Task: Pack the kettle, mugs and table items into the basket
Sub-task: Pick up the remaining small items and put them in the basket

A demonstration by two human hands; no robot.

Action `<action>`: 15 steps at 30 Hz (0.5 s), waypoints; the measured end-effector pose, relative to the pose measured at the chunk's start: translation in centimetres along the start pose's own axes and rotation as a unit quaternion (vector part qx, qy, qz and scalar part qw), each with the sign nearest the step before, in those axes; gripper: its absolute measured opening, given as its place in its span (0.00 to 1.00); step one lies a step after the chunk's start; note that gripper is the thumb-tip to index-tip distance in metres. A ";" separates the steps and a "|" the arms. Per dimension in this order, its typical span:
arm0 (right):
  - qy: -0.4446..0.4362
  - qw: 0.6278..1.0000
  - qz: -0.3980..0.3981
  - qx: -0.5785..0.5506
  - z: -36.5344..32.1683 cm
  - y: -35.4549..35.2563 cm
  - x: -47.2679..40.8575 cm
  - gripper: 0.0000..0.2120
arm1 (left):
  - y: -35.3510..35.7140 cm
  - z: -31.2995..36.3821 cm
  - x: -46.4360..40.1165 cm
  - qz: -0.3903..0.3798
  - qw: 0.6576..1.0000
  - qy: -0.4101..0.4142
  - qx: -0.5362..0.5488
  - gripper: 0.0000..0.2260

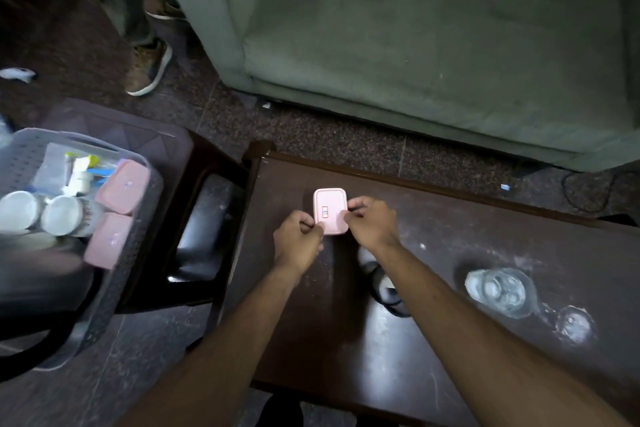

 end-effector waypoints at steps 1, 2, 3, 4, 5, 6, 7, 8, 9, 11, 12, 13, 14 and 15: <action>-0.002 1.000 -0.004 -0.016 -0.9 0.5 0.5 0.06 | -1.4 0.1 0.0 0.017 1.000 0.009 0.003 0.06; -0.008 0.999 -0.008 -0.030 -2.0 1.2 1.1 0.06 | -2.9 0.2 -0.2 0.035 0.999 0.015 0.009 0.06; -0.016 0.999 -0.013 -0.043 -3.3 2.0 1.7 0.07 | -4.6 0.2 -0.4 0.052 0.998 0.019 0.018 0.06; -0.022 0.998 -0.018 -0.056 -4.6 2.7 2.4 0.08 | -6.2 0.3 -0.5 0.067 0.997 0.022 0.023 0.04; -0.027 0.997 -0.025 -0.070 -5.9 3.4 3.0 0.09 | -7.7 0.4 -0.7 0.080 0.996 0.028 0.021 0.02; -0.032 0.995 -0.035 -0.083 -7.3 4.1 3.8 0.10 | -9.4 0.5 -0.8 0.093 0.995 0.033 0.020 0.01; -0.034 0.994 -0.045 -0.095 -8.8 4.9 4.7 0.10 | -11.1 0.7 -1.0 0.108 0.993 0.037 0.022 0.03; -0.036 0.993 -0.053 -0.104 -10.3 5.7 5.5 0.10 | -12.9 0.9 -1.2 0.126 0.991 0.043 0.022 0.04; -0.038 0.991 -0.060 -0.111 -11.9 6.6 6.5 0.10 | -14.9 1.1 -1.3 0.150 0.987 0.049 0.018 0.05; -0.041 0.988 -0.074 -0.127 -14.9 8.3 8.5 0.10 | -18.8 1.6 -1.6 0.194 0.979 0.053 0.015 0.05; -0.042 0.986 -0.085 -0.137 -16.5 9.2 9.6 0.09 | -20.6 1.7 -1.8 0.211 0.976 0.047 0.028 0.06; -0.040 0.984 -0.097 -0.147 -17.9 10.1 10.6 0.09 | -22.4 1.7 -1.9 0.228 0.972 0.036 0.041 0.06; -0.037 0.981 -0.109 -0.156 -19.2 11.0 11.5 0.09 | -24.0 1.7 -2.1 0.247 0.967 0.027 0.049 0.05; -0.031 0.979 -0.120 -0.162 -20.5 11.9 12.5 0.10 | -25.6 1.6 -2.4 0.268 0.962 0.019 0.052 0.05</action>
Point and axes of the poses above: each hand's wrist, its own x-axis away from the middle knuckle, its own y-axis out of the palm, z = x × y, the point moved 2 cm from there along -x, towards the middle knuckle, and after that the axes turned 11 degrees about z, right-handed, at the moved point
